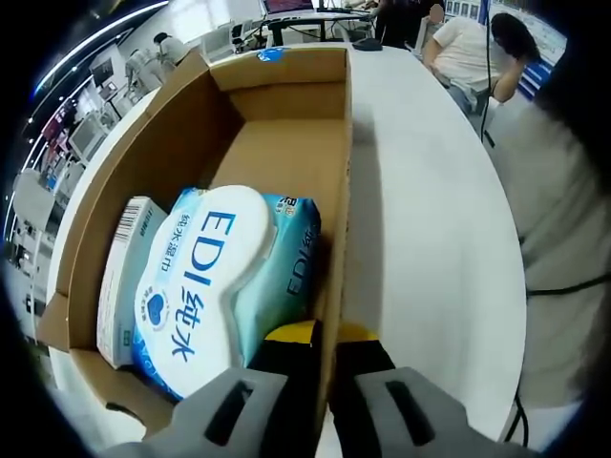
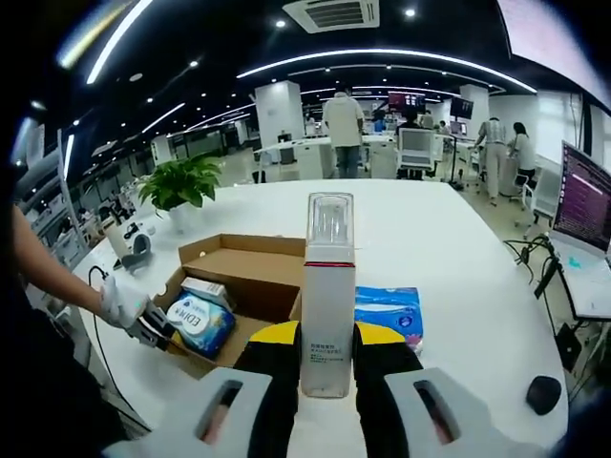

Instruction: Operate the shoe box by opening the lid, removing the specified soft item, and placing it in the target area until the item is outside and the box remains undamaged.

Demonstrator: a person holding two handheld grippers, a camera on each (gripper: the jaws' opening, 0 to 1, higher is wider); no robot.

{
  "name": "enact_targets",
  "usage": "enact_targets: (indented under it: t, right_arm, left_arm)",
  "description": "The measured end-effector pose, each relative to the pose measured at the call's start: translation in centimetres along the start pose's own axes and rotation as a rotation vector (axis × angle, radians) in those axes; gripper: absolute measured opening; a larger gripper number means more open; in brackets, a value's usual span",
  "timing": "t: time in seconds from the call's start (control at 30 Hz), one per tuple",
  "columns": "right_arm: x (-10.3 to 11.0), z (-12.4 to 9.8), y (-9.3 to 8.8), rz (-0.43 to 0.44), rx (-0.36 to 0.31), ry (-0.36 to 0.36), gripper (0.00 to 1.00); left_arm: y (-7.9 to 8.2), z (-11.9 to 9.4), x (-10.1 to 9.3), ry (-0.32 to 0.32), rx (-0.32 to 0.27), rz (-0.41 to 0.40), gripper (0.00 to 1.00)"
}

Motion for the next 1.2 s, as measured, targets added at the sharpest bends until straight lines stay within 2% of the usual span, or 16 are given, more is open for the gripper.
enact_targets:
  t: [0.5, 1.2]
  right_arm:
    - [-2.2, -1.8, -0.8, 0.004, -0.011, -0.089, 0.17]
    - [-5.5, -4.0, -3.5, 0.008, 0.034, -0.2, 0.17]
  left_arm:
    - [-0.1, 0.1, 0.0, -0.001, -0.001, 0.001, 0.02]
    - [-0.1, 0.0, 0.1, -0.003, 0.001, -0.003, 0.02]
Point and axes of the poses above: the point that each gripper's makers call its tool centre point, and the gripper's own axes: z roughly forward along the fingers, x roughly to its left, y roughly out of its top, the point moved 8 cm from there along -z, roughly backward along the fingers, and after that the axes turned 15 degrees about y, right-handed, at the moved point
